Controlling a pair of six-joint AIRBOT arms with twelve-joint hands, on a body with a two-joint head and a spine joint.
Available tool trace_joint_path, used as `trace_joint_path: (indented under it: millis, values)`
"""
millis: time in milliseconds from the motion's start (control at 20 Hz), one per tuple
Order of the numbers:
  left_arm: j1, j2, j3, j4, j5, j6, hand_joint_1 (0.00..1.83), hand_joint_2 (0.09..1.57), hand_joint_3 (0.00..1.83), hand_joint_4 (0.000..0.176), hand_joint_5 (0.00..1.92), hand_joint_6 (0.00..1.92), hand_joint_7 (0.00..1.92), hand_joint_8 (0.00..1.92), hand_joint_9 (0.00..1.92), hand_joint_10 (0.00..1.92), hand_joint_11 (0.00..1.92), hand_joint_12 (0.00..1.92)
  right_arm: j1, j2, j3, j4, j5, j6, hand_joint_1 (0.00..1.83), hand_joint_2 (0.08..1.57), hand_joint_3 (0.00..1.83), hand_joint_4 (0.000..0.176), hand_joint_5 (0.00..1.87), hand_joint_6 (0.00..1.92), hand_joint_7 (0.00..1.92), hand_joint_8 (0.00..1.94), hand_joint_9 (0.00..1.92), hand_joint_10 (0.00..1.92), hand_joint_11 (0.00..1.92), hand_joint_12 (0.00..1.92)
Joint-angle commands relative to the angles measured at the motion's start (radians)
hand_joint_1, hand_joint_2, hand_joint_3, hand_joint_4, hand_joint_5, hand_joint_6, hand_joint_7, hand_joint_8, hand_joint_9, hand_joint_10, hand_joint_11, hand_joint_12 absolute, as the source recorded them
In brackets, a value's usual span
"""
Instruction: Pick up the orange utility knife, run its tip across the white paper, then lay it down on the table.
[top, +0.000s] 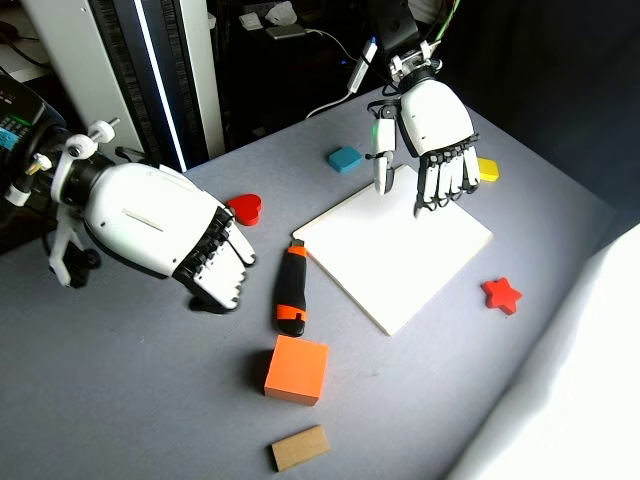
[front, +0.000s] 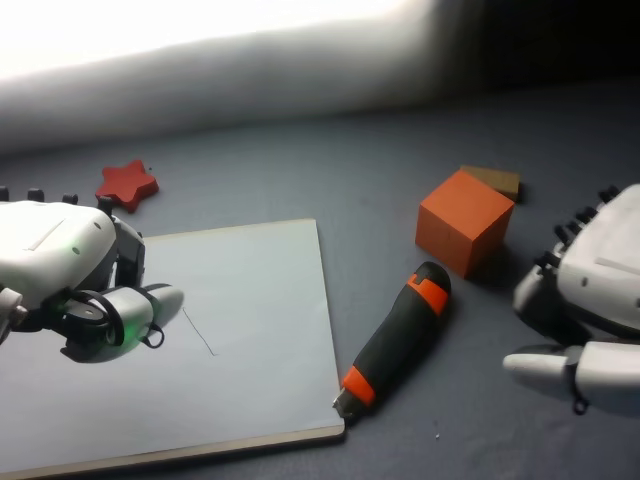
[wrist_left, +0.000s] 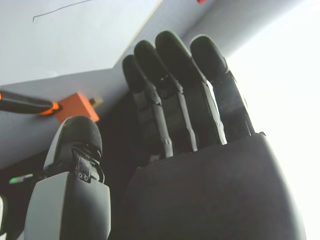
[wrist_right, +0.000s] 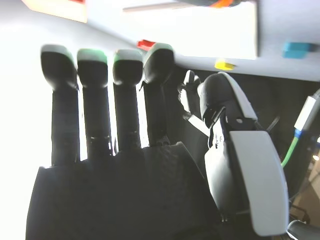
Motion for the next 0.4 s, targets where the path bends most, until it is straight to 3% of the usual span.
trace_joint_path:
  millis: [0, 50, 100, 150, 350]
  values:
    - [-0.006, 0.010, 0.003, 0.054, -0.075, -0.003, 0.25, 1.41, 0.01, 0.000, 0.71, 1.37, 0.86, 1.51, 0.78, 1.71, 0.56, 1.92, 0.005, 0.022, -0.009, -0.013, 0.072, 0.016, 0.07, 1.41, 0.04, 0.000, 1.13, 1.84, 1.34, 1.93, 1.44, 1.92, 1.45, 1.92]
    - [-0.006, 0.011, 0.005, 0.054, -0.075, -0.004, 0.21, 1.44, 0.01, 0.000, 0.71, 1.48, 0.87, 1.57, 0.79, 1.76, 0.60, 1.92, -0.004, 0.038, -0.014, -0.013, 0.072, 0.018, 0.08, 1.45, 0.01, 0.015, 1.19, 1.89, 1.39, 1.94, 1.48, 1.92, 1.50, 1.92]
    - [-0.005, 0.013, 0.006, 0.054, -0.075, -0.006, 0.21, 1.44, 0.01, 0.000, 0.75, 1.52, 0.89, 1.58, 0.81, 1.76, 0.62, 1.92, -0.013, 0.051, -0.015, -0.014, 0.072, 0.018, 0.08, 1.47, 0.01, 0.144, 1.21, 1.89, 1.39, 1.94, 1.49, 1.92, 1.52, 1.92]
    - [-0.005, 0.014, 0.007, 0.054, -0.075, -0.007, 0.21, 1.44, 0.00, 0.000, 0.75, 1.55, 0.90, 1.58, 0.82, 1.77, 0.63, 1.92, -0.020, 0.060, -0.015, -0.023, 0.076, 0.018, 0.08, 1.48, 0.01, 0.170, 1.21, 1.90, 1.38, 1.94, 1.48, 1.92, 1.51, 1.92]
    - [-0.012, 0.016, 0.012, 0.055, -0.075, -0.009, 0.20, 1.45, 0.00, 0.000, 0.67, 1.60, 0.85, 1.60, 0.76, 1.78, 0.59, 1.92, -0.026, 0.088, -0.009, -0.109, 0.126, 0.049, 0.05, 1.49, 0.01, 0.176, 1.20, 1.92, 1.37, 1.94, 1.46, 1.92, 1.49, 1.92]
